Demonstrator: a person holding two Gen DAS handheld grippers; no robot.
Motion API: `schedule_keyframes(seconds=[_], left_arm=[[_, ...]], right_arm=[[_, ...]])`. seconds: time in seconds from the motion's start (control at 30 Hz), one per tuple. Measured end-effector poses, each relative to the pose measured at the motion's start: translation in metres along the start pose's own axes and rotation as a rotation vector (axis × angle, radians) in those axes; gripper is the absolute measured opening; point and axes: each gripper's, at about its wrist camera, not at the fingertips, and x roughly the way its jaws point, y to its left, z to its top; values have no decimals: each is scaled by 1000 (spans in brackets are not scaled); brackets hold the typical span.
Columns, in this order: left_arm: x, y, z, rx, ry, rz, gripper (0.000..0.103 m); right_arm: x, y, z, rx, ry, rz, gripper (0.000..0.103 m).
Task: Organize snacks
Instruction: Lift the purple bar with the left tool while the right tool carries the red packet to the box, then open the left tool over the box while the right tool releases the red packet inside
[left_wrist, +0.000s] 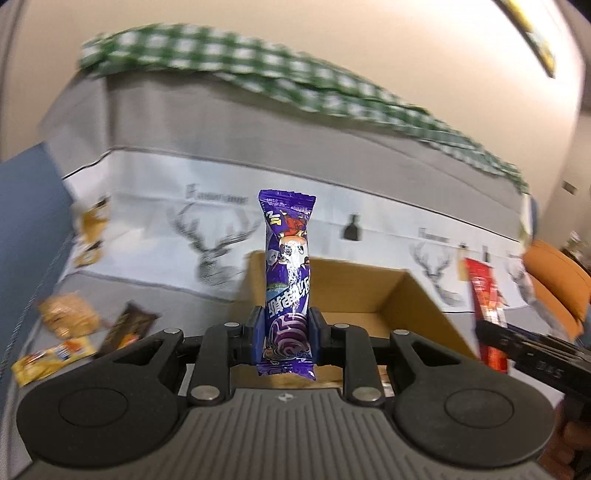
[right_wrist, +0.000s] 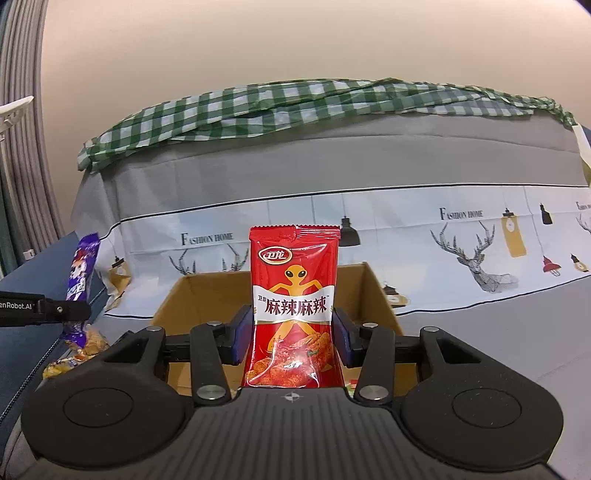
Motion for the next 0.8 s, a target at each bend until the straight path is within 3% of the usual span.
schedule_keyframes(seconds=[0.17, 0.4, 0.43, 0.47, 0.5, 0.53, 0.63, 0.8], left_arm=[[10, -33, -6, 58, -4, -85, 26], [20, -59, -14, 97, 29, -148, 27], [22, -60, -14, 97, 44, -161, 34], [23, -61, -15, 98, 58, -170, 52], [23, -61, -16, 104, 57, -162, 61], [21, -62, -16, 113, 47, -154, 72], [17, -60, -16, 135, 24, -144, 73], [15, -52, -16, 131, 21, -129, 75]], right_arm=[[2, -7, -1, 1, 3, -19, 47], [5, -5, -4, -21, 13, -29, 47], [6, -5, -4, -23, 16, -29, 49], [7, -4, -4, -24, 23, -30, 51], [10, -3, -5, -26, 37, -31, 54], [12, -2, -6, -30, 54, -36, 63], [15, 1, -6, -39, 62, -63, 72], [15, 4, -7, -40, 64, -71, 74]])
